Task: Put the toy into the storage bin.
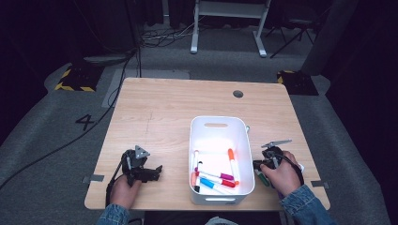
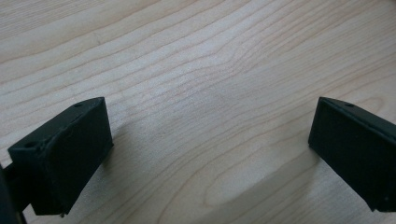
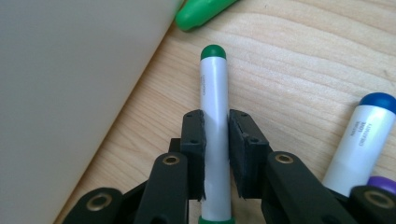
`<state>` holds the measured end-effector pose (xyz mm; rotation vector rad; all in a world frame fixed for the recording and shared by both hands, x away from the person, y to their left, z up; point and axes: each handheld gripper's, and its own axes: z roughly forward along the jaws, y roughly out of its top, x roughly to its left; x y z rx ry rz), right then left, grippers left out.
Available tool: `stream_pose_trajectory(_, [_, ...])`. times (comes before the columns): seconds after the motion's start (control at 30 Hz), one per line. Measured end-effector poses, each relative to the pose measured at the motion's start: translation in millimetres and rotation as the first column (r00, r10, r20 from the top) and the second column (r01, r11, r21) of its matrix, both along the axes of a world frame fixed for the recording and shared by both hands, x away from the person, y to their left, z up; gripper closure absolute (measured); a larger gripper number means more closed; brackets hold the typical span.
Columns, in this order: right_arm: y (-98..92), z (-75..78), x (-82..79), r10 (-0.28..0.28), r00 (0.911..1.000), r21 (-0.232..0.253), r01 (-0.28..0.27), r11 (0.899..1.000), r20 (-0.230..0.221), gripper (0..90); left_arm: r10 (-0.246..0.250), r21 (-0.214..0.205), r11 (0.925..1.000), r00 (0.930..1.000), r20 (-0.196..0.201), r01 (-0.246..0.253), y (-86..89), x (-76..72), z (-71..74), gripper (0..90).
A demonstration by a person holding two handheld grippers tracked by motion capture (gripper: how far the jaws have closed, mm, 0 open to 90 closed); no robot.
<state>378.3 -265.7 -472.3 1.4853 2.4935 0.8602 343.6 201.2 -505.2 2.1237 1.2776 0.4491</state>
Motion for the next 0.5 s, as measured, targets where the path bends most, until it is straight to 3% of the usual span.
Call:
stream_pose_trajectory(0.27, [-6.4,16.7,-2.1,0.001,0.9999,0.041,-0.002,0.999,0.017,77.3,0.0,0.0,1.0,1.0,0.0,0.0,0.0,0.0,0.0,0.0])
stream_pose_trajectory(0.5, [-13.1,42.1,-6.2,0.004,0.9987,0.068,-0.007,0.998,0.05,77.3,0.0,0.0,1.0,1.0,0.0,0.0,0.0,0.0,0.0,0.0])
